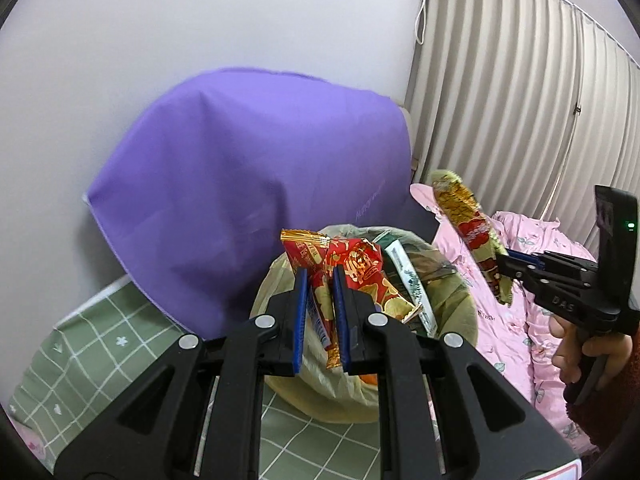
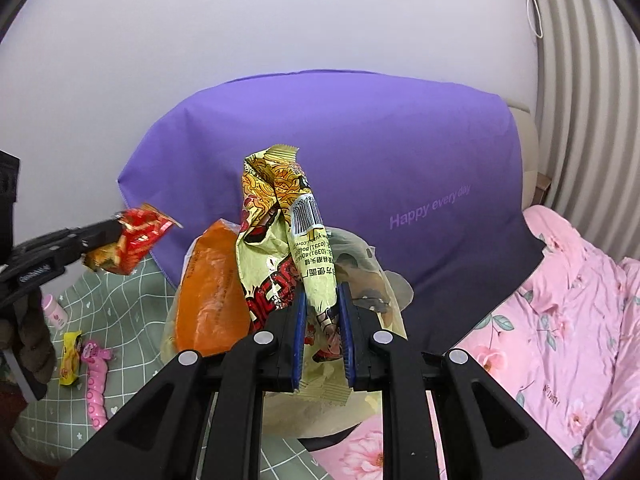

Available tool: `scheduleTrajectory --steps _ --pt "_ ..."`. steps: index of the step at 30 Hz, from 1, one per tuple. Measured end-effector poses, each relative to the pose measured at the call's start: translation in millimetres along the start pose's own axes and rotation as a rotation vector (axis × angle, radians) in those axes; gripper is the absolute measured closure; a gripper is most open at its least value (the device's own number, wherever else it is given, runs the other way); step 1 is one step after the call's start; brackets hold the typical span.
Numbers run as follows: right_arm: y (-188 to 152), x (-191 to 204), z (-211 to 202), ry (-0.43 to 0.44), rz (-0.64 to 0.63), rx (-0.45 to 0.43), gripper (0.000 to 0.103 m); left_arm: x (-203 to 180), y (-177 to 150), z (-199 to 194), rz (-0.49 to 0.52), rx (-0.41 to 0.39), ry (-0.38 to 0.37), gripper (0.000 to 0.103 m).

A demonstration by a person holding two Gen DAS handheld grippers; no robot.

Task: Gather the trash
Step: 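Carry the red wrapper and gold wrapper over the yellow bag with both tools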

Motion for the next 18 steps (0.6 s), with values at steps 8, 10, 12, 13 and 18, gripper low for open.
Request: scheduleTrajectory --steps 8,10,12,13,18 --pt "-12.4 9.6 61.5 0.028 -0.054 0.13 0.087 -17.8 -26.0 79.8 0.016 0.172 -0.056 0.094" --pt "-18.3 9.8 77.4 0.025 -0.07 0.163 0.087 -27.9 -37.7 99.0 0.047 0.227 -0.063 0.096" --pt "-21.4 8.6 86.4 0.014 -0.087 0.181 0.087 -33.7 -45.1 111.8 0.064 0.256 -0.074 0.096" --pt "-22.9 8.2 89.9 0.011 -0.093 0.189 0.087 -34.8 -46.7 113.8 0.063 0.26 -0.086 0.096" --pt "-27.8 6.2 100.7 0.019 -0.107 0.205 0.087 -26.2 -44.2 116.9 0.023 0.265 -0.117 0.096"
Point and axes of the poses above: each gripper's, at about its wrist camera, not at the fingertips, and z roughly the way its jaws point, x to its left, y to its top, the point moved 7 cm from there along z, roughly the way its jaws point, and after that the axes turned 7 degrees about -z, right-handed, at the moved point
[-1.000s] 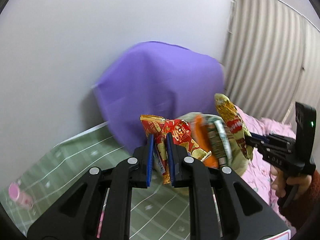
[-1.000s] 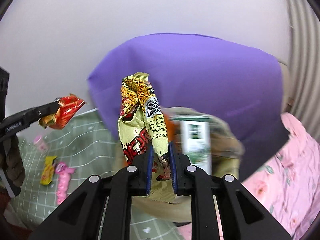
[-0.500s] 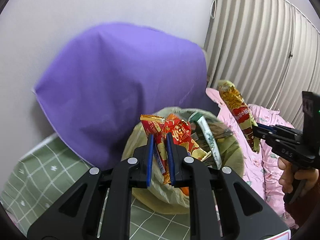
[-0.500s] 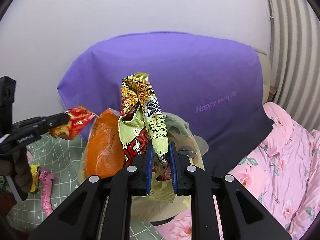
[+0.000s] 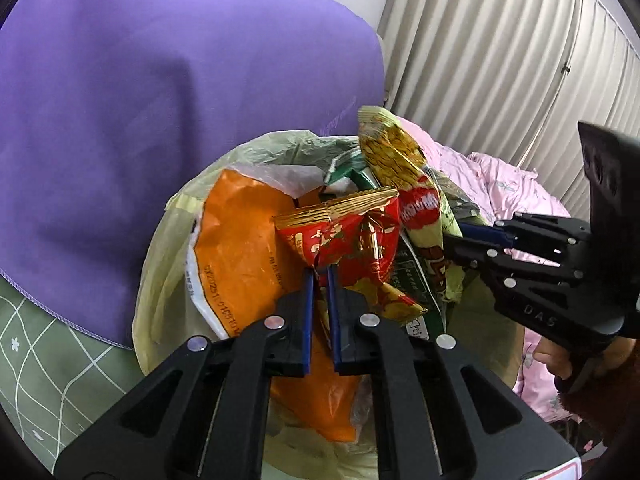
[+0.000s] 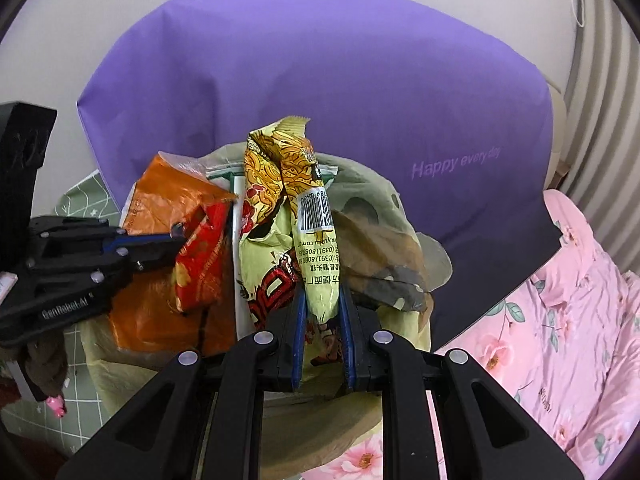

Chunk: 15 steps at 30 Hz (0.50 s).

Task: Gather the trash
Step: 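Carry the red wrapper and gold wrapper over the yellow bag with both tools, then open both tools to drop the wrappers into the yellow bag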

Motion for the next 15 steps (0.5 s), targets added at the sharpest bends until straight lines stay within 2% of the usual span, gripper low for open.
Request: scheduleTrajectory --steps 13,15 --pt "-9.0 0.9 -14.3 -0.024 0.02 -0.006 0.085 13.6 0.5 -20.5 -0.064 -0.013 -0.072 0.096" --pt "-11.7 0.7 -17.6 -0.035 0.027 -0.007 0.083 15.2 0.6 -24.9 -0.074 -0.015 -0.078 0.093"
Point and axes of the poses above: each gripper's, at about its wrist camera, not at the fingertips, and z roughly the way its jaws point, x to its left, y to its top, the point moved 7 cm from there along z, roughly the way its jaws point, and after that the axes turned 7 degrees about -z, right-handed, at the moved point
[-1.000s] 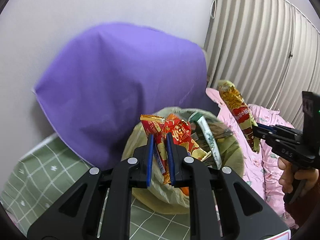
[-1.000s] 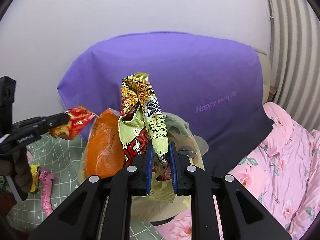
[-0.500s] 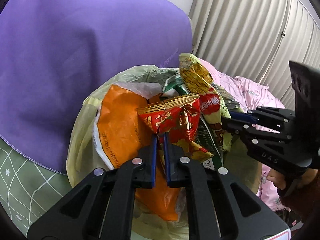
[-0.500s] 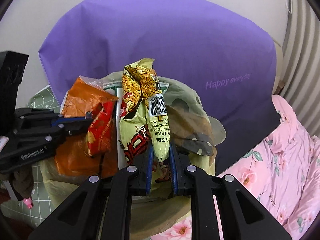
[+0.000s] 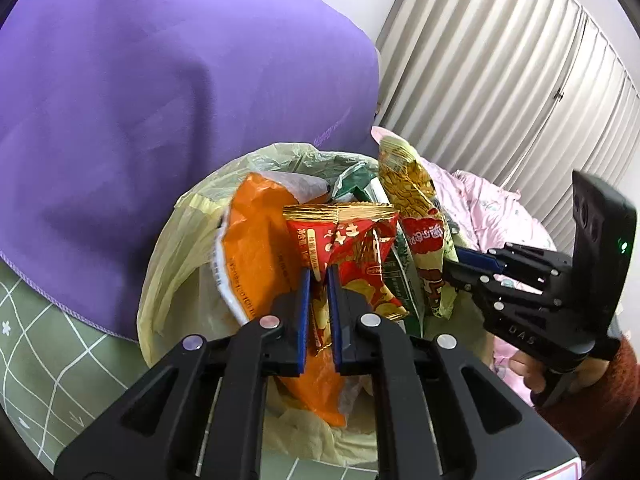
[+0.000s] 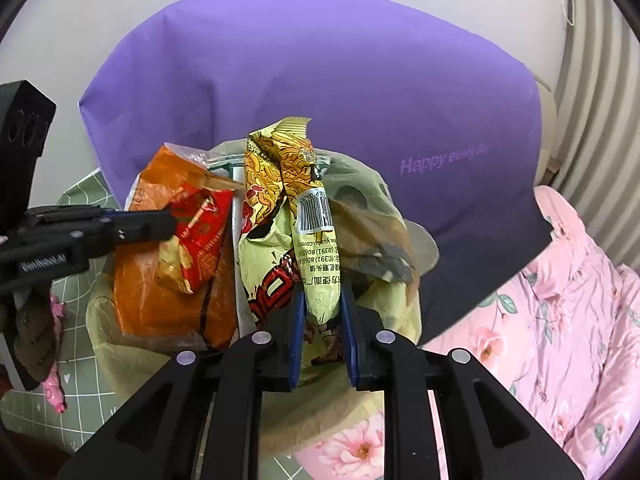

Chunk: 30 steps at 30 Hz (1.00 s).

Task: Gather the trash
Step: 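Open both tools to drop the wrappers into the yellow bag, then move both open tools back toward the yellow wafer pack and pink lollipop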

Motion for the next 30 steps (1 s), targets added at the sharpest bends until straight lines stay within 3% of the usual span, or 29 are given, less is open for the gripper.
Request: scheduleTrajectory --steps 3,9,12,20,25,30 --pt "-3.3 4.0 -7.5 0.011 0.002 -0.007 0.062 1.8 -0.3 -12.5 -0.008 -0.013 -0.009 0.084" --pt "-6.0 11.0 -28.0 -0.006 -0.017 -0.042 0.061 2.6 4.3 -38.8 -0.029 -0.068 -0.008 0.072" --pt "-4.2 13.7 -38.8 -0.003 -0.014 -0.072 0.061 6.5 -1.7 -56.5 -0.041 -0.112 0.032 0.069" --pt "10.0 43.9 -54.0 0.031 -0.036 -0.157 0.061 54.3 -41.2 -114.1 -0.112 -0.225 0.243 0.063" --pt "20.0 90.8 -49.0 0.133 -0.09 -0.189 0.06 104.5 -74.2 -161.1 -0.189 -0.249 0.374 0.062" --pt "20.5 152.1 -36.0 0.261 -0.171 -0.182 0.06 168.3 -128.6 -211.2 -0.353 -0.264 0.513 0.061"
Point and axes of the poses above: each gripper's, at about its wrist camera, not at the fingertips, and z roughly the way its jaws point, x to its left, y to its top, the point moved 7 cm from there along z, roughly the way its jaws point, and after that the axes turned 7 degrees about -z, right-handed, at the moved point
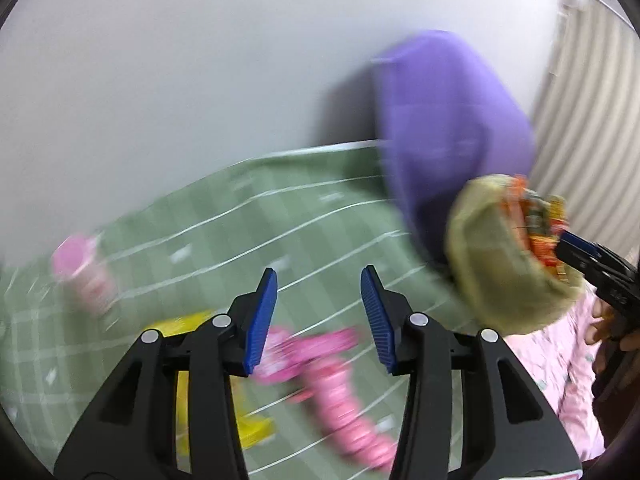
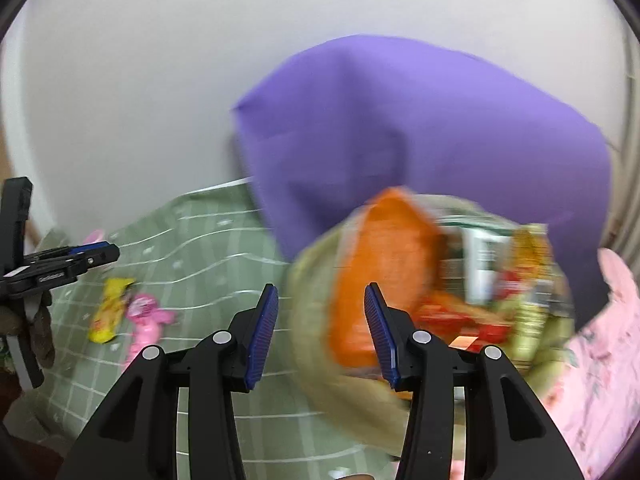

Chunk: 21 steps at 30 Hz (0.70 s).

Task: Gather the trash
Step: 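Move both open tools back toward the yellow wafer pack and pink lollipop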

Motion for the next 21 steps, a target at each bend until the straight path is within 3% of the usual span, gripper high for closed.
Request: scheduleTrajectory --steps 3,5,10,16,21 --pt "-0.9 37.5 24.2 0.108 -0.05 0.027 0.06 49.0 -14.3 -12.6 -0.099 0.004 0.072 0.061" --pt "-2.9 64.2 41.7 0.178 -0.092 0.054 0.052 72.6 -24.2 -21.2 -0.139 0.005 0.109 0.061" --pt "-7.7 135.8 79.7 0.365 -0.201 0.113 0.051 99.1 -45.4 -32.7 -0.185 0.02 0.161 0.061" --pt "-10.9 200.5 119.9 0.488 -0.376 0.186 0.051 119.3 -64.2 -43.3 -0.213 0.038 0.191 0.061" --pt "-17.8 228.8 148.2 0.516 -0.496 0.244 0.051 125.3 -70.9 -45.1 -0.192 0.054 0.207 0.061"
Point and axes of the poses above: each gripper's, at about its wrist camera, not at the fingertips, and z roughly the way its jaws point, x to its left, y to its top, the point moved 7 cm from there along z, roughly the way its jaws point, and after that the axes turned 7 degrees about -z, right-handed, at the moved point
